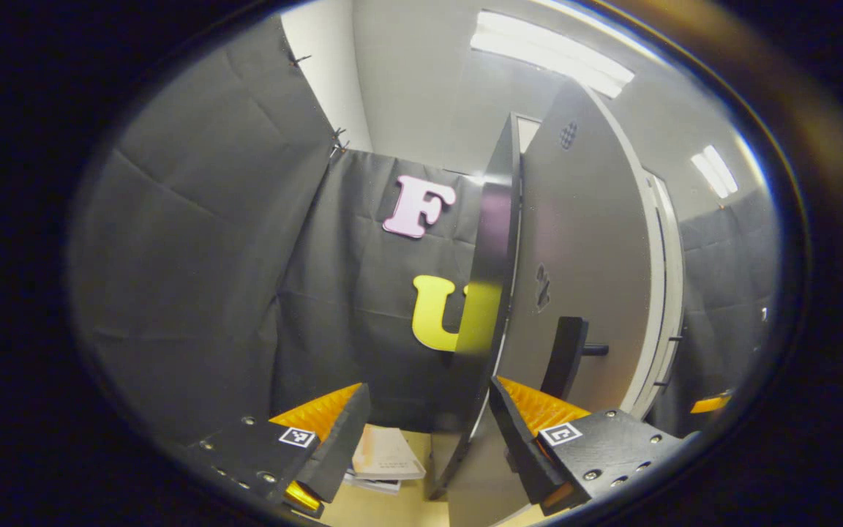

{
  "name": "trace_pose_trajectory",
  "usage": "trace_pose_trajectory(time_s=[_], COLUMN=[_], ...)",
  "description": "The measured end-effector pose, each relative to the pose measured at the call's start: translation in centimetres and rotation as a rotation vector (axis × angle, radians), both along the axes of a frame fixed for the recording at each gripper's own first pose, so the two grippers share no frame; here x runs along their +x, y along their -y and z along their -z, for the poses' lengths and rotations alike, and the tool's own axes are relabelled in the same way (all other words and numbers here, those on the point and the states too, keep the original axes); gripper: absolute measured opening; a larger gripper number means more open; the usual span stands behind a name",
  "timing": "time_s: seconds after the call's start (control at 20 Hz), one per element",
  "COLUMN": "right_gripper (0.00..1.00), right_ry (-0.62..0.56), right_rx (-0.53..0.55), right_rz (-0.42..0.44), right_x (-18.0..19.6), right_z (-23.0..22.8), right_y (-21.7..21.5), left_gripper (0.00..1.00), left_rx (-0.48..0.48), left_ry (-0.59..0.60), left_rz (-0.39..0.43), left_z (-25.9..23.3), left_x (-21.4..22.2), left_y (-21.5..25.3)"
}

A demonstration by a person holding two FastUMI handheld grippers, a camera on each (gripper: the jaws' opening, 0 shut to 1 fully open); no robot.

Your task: Grab one shoe with the right hand and put it into the shoe cabinet, grab the other shoe with the left hand and put it into the shoe cabinet; then close the right door with the right hand and the left door with the left hand.

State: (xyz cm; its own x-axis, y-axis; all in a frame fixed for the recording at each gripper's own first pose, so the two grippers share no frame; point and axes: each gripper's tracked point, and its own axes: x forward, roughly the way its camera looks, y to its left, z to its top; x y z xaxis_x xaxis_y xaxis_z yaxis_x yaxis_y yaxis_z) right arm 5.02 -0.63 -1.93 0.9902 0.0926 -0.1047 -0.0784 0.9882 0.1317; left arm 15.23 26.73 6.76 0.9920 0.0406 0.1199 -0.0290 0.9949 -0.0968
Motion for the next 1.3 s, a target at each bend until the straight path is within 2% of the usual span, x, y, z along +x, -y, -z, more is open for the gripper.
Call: trace_pose_trajectory(time_s=[0.15, 0.2, 0.3, 0.35, 0.4, 0.55, 0.6, 0.65, 0.7, 0.75, 0.8, 1.1, 1.3], right_gripper=[0.95, 0.92, 0.95, 0.95, 0.95, 0.96, 0.96, 0.96, 0.96, 0.96, 0.96, 0.96, 0.96], right_ry=[-0.002, -0.004, -0.015, -0.022, -0.025, -0.017, -0.015, -0.016, -0.020, -0.021, -0.022, -0.042, -0.060], right_rx=[0.007, 0.010, 0.027, 0.035, 0.040, 0.044, 0.036, 0.028, 0.026, 0.029, 0.033, 0.027, 0.061], right_rz=[0.021, 0.029, 0.039, 0.041, 0.042, 0.022, 0.015, 0.005, -0.003, -0.012, -0.021, -0.051, -0.063], right_x=[-0.2, -0.2, -0.1, -0.1, 0.0, 0.0, 0.1, 0.3, 0.3, 0.4, 0.5, 0.8, 0.8], right_z=[0.5, 0.6, 1.1, 1.4, 1.5, 1.2, 1.3, 1.3, 1.4, 1.3, 1.1, 0.8, 0.5], right_y=[1.2, 1.6, 2.2, 2.3, 2.5, 2.4, 2.5, 2.6, 2.8, 2.8, 2.9, 5.1, 6.8], left_gripper=[0.94, 0.94, 0.94, 0.87, 0.94, 0.94, 0.87, 0.94, 0.87, 0.87, 1.00, 1.00, 1.00], left_rx=[0.030, 0.036, 0.050, 0.060, 0.072, 0.091, 0.092, 0.095, 0.099, 0.094, 0.089, 0.044, -0.054], left_ry=[0.003, -0.005, -0.016, -0.020, -0.022, -0.026, -0.030, -0.033, -0.034, -0.038, -0.043, -0.059, -0.016], left_rz=[-0.004, -0.003, -0.003, -0.007, -0.014, -0.011, -0.004, 0.002, 0.002, -0.006, -0.011, 0.005, 0.021], left_z=[-0.6, -0.4, -0.3, -0.4, -0.5, -0.5, -0.4, -0.4, -0.2, -0.1, 0.1, 1.0, 0.6], left_x=[0.4, 0.3, 0.4, 0.3, 0.1, 0.0, 0.2, 0.2, 0.3, 0.2, 0.1, 1.4, 3.2], left_y=[0.1, 0.3, 0.7, 0.9, 1.0, 2.4, 3.3, 4.0, 4.7, 5.3, 6.2, 12.3, 16.3])
